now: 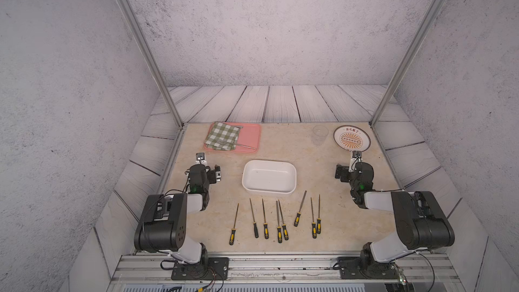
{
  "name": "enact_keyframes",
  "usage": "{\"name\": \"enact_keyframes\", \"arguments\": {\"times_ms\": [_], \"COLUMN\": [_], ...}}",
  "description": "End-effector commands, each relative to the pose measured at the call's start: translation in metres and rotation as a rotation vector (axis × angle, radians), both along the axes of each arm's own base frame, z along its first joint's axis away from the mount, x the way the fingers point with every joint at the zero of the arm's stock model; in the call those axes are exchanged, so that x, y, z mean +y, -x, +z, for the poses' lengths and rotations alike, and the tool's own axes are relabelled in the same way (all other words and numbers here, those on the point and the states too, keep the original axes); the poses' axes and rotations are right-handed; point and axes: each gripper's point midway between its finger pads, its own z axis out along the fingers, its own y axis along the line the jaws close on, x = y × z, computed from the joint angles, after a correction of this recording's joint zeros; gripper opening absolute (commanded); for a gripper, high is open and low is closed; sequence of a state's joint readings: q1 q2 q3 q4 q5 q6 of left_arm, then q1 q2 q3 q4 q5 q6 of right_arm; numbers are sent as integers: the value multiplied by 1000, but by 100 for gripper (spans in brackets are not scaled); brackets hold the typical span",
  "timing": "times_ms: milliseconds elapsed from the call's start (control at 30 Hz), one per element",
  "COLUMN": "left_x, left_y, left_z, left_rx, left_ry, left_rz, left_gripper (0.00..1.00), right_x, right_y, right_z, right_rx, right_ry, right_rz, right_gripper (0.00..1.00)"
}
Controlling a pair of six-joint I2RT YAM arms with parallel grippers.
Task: Put the file tool into the storage box
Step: Pick up the file tool from the center of the board.
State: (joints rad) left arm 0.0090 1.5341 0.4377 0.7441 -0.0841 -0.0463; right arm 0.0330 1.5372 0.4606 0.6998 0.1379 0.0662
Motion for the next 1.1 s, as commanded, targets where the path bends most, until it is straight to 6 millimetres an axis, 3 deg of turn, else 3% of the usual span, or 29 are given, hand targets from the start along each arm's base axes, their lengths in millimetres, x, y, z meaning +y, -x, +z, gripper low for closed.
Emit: {"name": "enact_keyframes", "arguments": {"times_ms": [0, 933, 1067], "left_x": [-1, 0, 18], "left_y": [-5, -5, 0], "left_z": [9, 10, 39], "left_rx": [-22, -28, -57], "left_ry": [-12, -12, -24], "left_rz": [0, 2, 118], "left_gripper": [98, 98, 98], "right_x": [-4, -3, 4], "right_y": [-1, -1, -3], "right_z": [5, 6, 27], "right_rx": [-15, -19, -16], "right_ry": [13, 13, 17], "right_rz": [-12, -10, 38], "right_gripper": [99, 99, 99]}}
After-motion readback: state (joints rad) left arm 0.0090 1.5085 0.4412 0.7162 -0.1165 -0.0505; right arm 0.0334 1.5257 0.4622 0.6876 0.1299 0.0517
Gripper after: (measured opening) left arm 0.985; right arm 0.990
